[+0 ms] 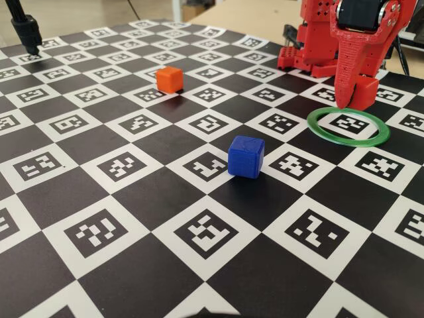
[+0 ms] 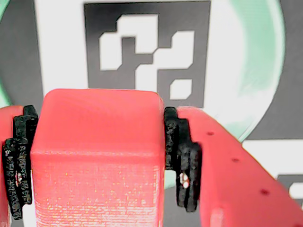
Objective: Grab the red cube then put it in the green circle then put the blue cube on top and finally the orange cube on top
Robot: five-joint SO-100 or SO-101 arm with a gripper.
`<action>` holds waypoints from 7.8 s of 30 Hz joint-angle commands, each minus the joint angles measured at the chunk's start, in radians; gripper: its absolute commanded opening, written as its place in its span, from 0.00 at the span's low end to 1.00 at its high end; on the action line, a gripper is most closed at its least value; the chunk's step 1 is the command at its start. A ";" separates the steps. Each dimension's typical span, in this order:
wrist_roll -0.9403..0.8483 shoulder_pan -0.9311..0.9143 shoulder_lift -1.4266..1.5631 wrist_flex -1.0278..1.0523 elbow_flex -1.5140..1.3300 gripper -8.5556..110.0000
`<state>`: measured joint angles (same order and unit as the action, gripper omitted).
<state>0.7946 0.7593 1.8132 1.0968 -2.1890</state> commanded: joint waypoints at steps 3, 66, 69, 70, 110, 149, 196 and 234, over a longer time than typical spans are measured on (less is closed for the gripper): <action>-0.008 0.012 0.058 -0.044 -0.014 0.04; -0.051 0.012 -0.029 -0.170 -0.107 0.04; -0.051 0.008 -0.029 -0.172 -0.109 0.04; -0.051 0.006 -0.029 -0.173 -0.109 0.04; -0.006 -0.003 -0.063 -0.172 -0.114 0.19; 0.037 0.051 -0.006 -0.075 -0.060 0.37; -0.103 -0.127 -0.143 0.538 0.807 0.37; -0.426 -0.365 -0.732 0.541 1.362 0.43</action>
<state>0.3605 0.4157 1.0523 1.6598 -0.9004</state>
